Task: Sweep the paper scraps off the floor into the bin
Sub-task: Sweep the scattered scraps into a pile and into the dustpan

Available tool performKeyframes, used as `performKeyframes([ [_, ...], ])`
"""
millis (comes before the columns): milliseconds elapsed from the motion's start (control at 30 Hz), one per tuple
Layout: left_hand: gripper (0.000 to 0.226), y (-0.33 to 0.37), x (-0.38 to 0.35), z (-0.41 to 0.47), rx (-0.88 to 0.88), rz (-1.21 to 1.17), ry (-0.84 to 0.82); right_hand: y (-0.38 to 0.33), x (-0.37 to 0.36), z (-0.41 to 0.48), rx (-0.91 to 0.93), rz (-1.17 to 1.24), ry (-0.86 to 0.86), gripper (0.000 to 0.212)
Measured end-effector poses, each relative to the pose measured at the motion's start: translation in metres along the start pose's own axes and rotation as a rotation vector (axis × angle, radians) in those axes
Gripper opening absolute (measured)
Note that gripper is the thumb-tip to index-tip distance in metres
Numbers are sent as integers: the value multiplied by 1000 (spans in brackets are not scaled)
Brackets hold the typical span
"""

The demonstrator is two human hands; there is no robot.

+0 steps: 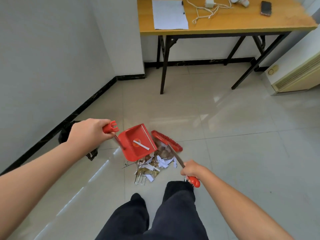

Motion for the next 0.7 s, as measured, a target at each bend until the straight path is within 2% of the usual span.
performKeyframes([
  [100,16,-29,12,-36,18,9,-18,-14,-37,-10,9,-3,16,32],
  [133,16,-39,15,-47,24,6,-22,-20,-43,-15,-1,22,16,30],
  [233,15,-64,22,-77,65,-10,-39,-33,-40,-35,-52,102,38,8],
  [300,16,-81,25,-95,97,-10,-44,-36,-28,-45,-59,117,90,14],
  [467,12,-106,17,-133,163,36,-59,-31,-12,-64,-20,129,153,9],
  [700,19,-127,-29,-142,233,131,-188,-28,2,-48,-11,123,218,11],
])
Point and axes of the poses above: each hand's wrist, its own z-axis towards the middle knuckle, its own x-axis out of the back of the hand, y = z × x, the point moved 3 cm from there along z, towards the middle knuckle, and after that the axes turned 9 degrees about -z, right-handed, at the moved point
